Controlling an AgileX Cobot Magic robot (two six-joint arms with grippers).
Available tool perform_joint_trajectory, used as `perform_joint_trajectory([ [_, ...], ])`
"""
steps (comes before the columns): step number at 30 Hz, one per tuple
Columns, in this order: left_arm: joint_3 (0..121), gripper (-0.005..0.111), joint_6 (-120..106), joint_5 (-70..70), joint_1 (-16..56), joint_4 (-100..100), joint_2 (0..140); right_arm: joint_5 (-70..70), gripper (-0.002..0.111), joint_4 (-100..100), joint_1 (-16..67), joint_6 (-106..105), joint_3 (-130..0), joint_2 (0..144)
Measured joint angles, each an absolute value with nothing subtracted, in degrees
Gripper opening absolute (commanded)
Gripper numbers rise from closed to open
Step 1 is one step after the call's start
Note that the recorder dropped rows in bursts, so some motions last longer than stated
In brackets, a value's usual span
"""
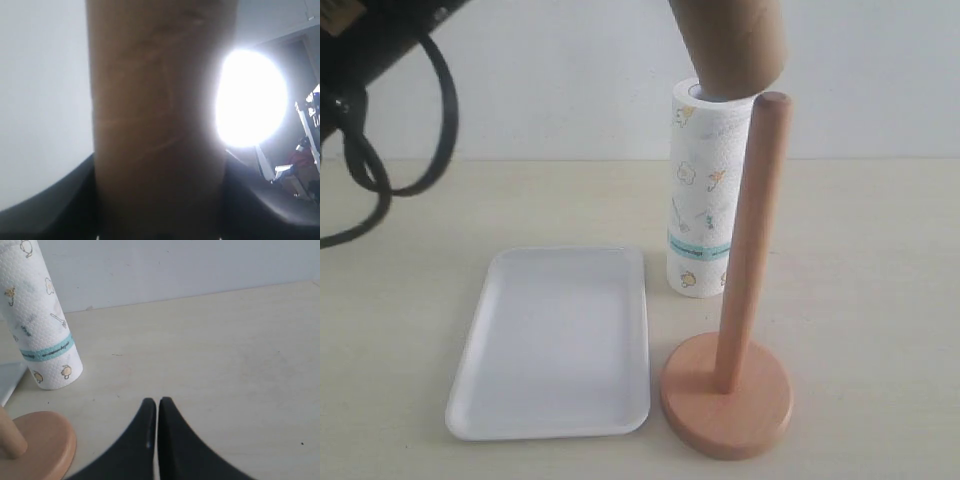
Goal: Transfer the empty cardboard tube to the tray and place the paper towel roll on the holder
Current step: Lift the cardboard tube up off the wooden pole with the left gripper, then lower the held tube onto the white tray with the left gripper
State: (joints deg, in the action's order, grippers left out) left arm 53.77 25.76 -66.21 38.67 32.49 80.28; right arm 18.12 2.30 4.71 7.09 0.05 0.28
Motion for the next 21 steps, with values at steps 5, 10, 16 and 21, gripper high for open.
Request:
perform_joint_trajectory([
  [5,53.77,0.004,28.09,-60.72,38.67,31.76,75.32,18.12,0.001,2.3,4.71,7.09,0.05,0.28],
  [10,53.77,0.004,29.33,-42.8,38.56,31.41,69.08,18.12,0.001,2.3,4.71,7.09,0.05,0.28],
  [16,58.49,0.004,32.34,-8.14,38.47,27.82,64.08,18.12,0.001,2.3,4.71,7.09,0.05,0.28],
  [21,63.26,0.004,32.89,13.63,38.34,26.24,63.81,18.12,0.001,2.3,4.71,7.09,0.05,0.28],
])
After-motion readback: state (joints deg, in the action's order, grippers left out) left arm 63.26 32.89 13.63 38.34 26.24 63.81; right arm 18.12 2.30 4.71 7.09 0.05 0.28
